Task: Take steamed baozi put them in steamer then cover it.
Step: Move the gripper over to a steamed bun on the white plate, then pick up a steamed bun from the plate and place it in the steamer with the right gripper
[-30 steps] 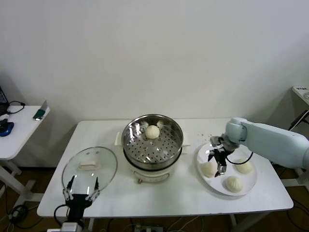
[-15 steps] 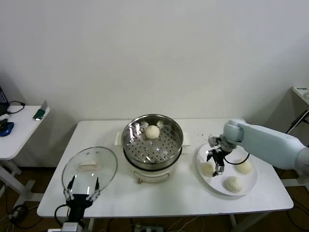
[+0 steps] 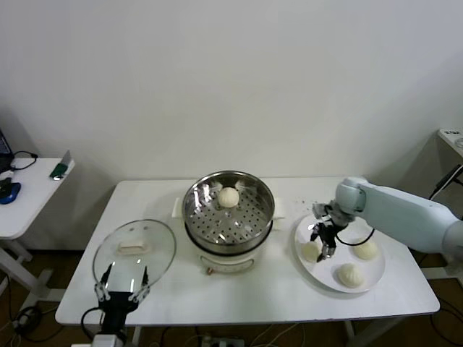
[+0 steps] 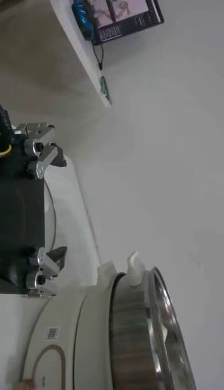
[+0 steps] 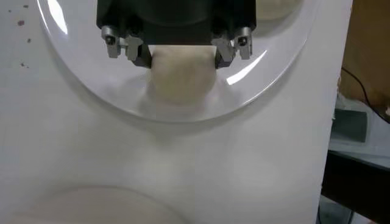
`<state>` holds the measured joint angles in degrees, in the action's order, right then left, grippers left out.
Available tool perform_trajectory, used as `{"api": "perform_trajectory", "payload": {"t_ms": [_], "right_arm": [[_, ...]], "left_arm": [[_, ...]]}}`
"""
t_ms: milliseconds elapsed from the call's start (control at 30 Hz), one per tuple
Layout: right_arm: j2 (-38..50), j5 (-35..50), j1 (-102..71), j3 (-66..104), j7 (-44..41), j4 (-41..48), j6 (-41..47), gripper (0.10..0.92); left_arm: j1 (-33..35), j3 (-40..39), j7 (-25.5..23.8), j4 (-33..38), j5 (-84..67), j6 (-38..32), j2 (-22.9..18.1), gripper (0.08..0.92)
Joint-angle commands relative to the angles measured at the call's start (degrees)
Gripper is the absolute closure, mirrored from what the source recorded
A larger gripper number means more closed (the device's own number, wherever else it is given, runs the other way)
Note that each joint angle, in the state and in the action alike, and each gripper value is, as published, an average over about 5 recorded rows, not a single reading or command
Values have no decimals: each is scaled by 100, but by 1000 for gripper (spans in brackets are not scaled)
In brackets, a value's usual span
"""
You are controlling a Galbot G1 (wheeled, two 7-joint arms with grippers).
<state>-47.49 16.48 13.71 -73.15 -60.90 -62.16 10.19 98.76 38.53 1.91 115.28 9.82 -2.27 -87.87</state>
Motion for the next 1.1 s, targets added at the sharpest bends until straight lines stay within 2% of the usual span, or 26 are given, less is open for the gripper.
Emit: {"api": "perform_trajectory", "payload": {"t_ms": [33, 333, 533, 767, 1100], "right_arm": [[88, 352, 596, -262, 9, -96, -2, 352], [-141, 1957, 3186, -1952, -92, -205, -112, 347], [-608, 2829, 4022, -2309, -173, -228, -50, 347], [-1583, 3338, 4006, -2030, -1, -208, 241, 343], [-2961, 3355, 3043, -1435, 491, 190, 534, 338]], "left_arm": [[9, -9, -2, 32, 11, 10, -1, 177], [-17, -173, -9, 197, 196, 109, -58, 177], [-25, -299, -30, 282, 273, 111, -57, 177], [41, -331, -29, 364, 288, 77, -51, 177], [221, -252, -1, 482, 254, 11, -98, 177]]}}
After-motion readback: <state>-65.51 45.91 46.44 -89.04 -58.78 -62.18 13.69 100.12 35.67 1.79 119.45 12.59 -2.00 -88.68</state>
